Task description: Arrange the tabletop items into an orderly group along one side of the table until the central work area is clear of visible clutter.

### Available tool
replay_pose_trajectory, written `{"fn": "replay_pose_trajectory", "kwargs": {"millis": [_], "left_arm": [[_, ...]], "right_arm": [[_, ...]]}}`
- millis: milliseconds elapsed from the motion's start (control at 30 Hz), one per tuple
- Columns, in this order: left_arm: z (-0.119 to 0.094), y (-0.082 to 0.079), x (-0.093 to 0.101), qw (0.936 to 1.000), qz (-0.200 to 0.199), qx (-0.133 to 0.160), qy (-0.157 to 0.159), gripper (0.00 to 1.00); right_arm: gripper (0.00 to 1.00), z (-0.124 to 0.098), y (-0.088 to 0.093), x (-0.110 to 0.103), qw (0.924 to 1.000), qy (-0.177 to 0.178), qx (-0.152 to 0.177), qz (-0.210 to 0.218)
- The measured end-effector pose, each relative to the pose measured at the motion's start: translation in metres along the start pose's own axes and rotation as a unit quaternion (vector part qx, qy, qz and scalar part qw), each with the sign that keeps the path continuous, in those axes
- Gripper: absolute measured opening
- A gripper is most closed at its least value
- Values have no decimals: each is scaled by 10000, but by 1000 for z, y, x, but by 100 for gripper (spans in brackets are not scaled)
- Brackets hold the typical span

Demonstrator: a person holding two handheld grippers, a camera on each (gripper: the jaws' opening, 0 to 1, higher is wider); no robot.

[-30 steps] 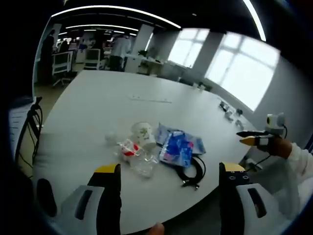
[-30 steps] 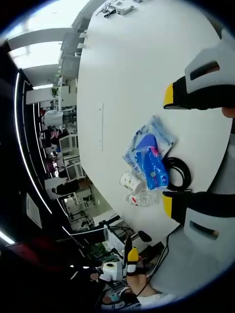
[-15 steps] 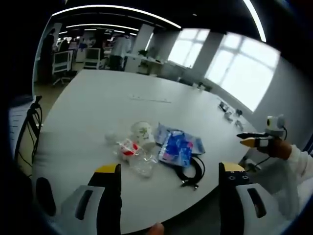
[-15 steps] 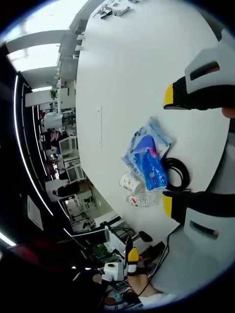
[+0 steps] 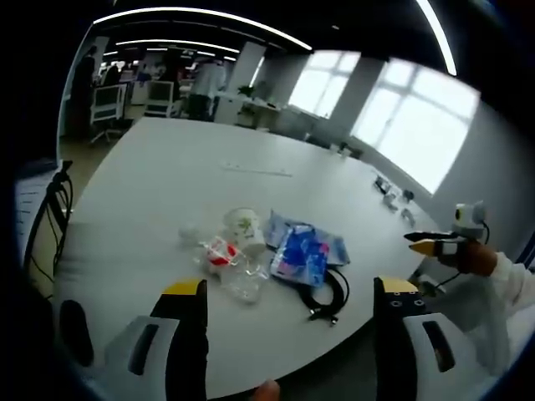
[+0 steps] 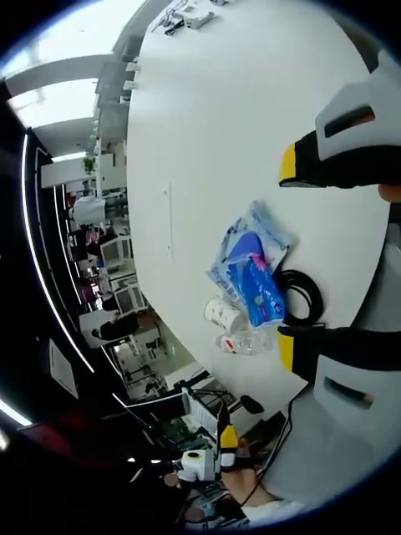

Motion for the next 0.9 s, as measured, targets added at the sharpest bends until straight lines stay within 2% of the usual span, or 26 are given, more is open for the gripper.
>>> {"fn": "replay_pose_trajectory", "kwargs": {"millis": [400,800,900], "left_arm": [[0,-1,-2,10000,-37,-2,-19,79],[1,-1,-6,9999,-82,-51,-63,79],[1,2,-3,9999,-29,-145,-53,79]], "right_arm": [[65,2,0,-8,10000,-48,-53,-21],[65,5,-3,-5,9998,-67,-131,-107],[65,6,-4,-5,9998,-73,-155,-123]]}}
Point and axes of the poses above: the point that each gripper's makers call its tool centre point, and the gripper's own axes: z roughly forward along the fingers, x roughly to its right, y roughly out of its underside, the point moved 9 cm from there along -z, roughly backward along the fingers, and after that the axes turned 13 degrees about -x, right-handed, at the moved point
